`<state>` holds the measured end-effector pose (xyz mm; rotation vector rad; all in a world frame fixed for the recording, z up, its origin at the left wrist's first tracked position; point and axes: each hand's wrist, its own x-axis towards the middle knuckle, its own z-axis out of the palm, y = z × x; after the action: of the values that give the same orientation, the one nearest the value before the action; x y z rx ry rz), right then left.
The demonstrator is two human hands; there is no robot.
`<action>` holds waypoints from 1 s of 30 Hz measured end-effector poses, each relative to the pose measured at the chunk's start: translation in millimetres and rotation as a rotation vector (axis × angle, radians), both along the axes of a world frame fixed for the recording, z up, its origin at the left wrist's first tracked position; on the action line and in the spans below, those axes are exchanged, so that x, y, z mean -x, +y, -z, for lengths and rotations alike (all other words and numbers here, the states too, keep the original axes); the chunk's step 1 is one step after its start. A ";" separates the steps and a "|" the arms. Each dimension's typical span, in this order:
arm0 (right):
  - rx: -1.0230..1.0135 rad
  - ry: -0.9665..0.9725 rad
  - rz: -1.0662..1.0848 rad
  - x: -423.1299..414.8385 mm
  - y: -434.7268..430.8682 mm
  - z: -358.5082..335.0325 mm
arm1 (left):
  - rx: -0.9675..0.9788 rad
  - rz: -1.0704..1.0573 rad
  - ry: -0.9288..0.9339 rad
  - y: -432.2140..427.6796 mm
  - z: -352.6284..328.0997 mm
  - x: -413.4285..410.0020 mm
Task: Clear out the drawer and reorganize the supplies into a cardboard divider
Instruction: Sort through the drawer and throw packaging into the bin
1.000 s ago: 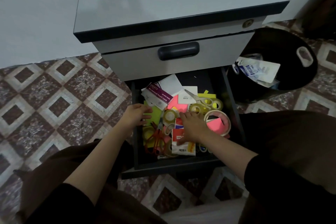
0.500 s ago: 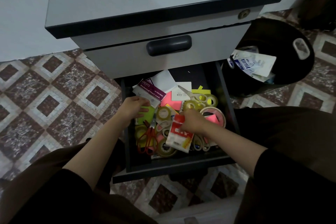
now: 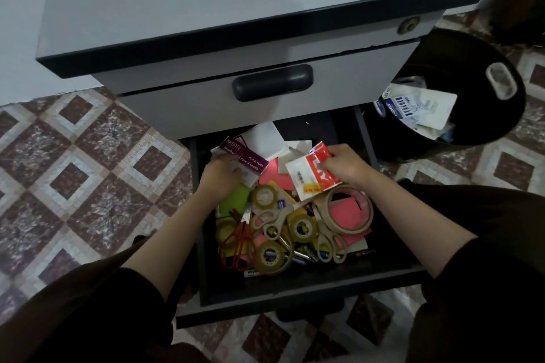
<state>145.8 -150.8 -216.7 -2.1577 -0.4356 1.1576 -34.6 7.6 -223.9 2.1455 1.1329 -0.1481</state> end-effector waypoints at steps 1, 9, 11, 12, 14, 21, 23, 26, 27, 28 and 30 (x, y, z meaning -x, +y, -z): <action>-0.009 0.012 -0.008 2.1 0.1 1.7 | -0.057 0.096 0.020 3.8 5.1 -4.5; 0.010 0.050 -0.036 1.0 0.7 13.4 | -0.138 0.343 0.383 31.9 40.4 -30.8; 0.001 0.052 0.001 -2.8 0.9 14.3 | -0.192 0.367 0.410 25.5 44.4 -26.6; -0.003 0.052 0.025 -4.7 1.1 14.2 | -0.236 0.369 0.401 21.0 45.5 -23.4; -0.001 0.072 0.066 -8.5 1.4 14.3 | -0.309 0.359 0.380 14.5 46.6 -18.8; 0.014 0.095 0.085 -8.9 -4.1 13.6 | -0.154 0.162 0.257 21.0 40.5 -22.0; 0.030 0.078 0.087 -9.0 -6.8 13.8 | -0.076 0.096 0.235 23.6 41.5 -21.8; 0.047 0.078 0.088 -10.1 -9.3 13.7 | -0.006 0.027 0.219 25.1 40.7 -22.8; 0.049 0.080 0.092 -10.2 -9.2 13.6 | 0.030 -0.012 0.191 25.8 39.6 -23.6; 0.051 0.078 0.092 -10.1 -9.0 13.5 | 0.070 -0.056 0.161 26.6 37.9 -23.8; 0.056 0.077 0.088 -10.0 -8.4 13.8 | 0.133 -0.124 0.131 28.6 34.8 -23.2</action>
<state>155.8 -159.1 -230.5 -2.1494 -0.2746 1.2118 -11.3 36.2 -258.7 1.9661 1.2901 -0.3028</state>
